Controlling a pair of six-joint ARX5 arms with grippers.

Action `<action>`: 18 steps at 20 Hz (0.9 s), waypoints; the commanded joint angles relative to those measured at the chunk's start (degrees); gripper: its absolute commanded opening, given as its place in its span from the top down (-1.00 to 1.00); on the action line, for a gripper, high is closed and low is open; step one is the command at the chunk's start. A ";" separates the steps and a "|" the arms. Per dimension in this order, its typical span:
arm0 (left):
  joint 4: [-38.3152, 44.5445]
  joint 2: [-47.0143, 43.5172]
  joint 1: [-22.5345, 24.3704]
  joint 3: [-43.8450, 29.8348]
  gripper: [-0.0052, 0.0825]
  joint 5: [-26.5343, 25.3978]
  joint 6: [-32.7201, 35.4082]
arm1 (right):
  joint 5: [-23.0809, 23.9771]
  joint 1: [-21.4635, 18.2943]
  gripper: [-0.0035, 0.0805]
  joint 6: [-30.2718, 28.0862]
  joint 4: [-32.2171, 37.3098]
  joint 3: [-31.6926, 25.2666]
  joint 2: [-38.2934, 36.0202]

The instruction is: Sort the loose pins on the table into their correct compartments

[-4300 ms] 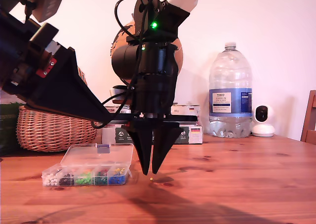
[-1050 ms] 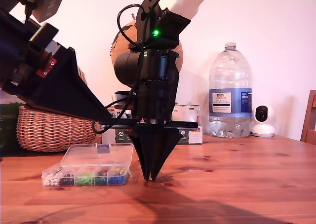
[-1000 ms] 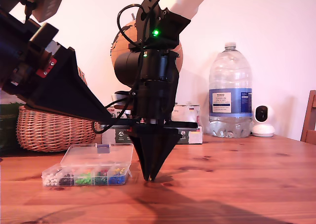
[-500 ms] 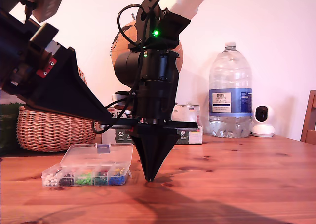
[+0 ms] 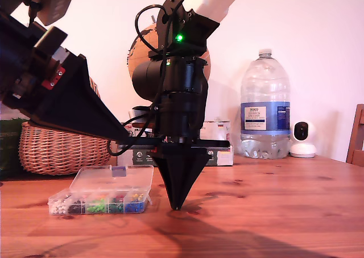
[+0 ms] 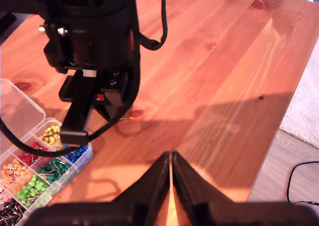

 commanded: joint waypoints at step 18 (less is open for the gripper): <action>0.46 0.61 -0.07 -1.11 0.93 0.11 0.04 | 0.35 3.08 0.94 -5.16 9.73 -0.50 -7.91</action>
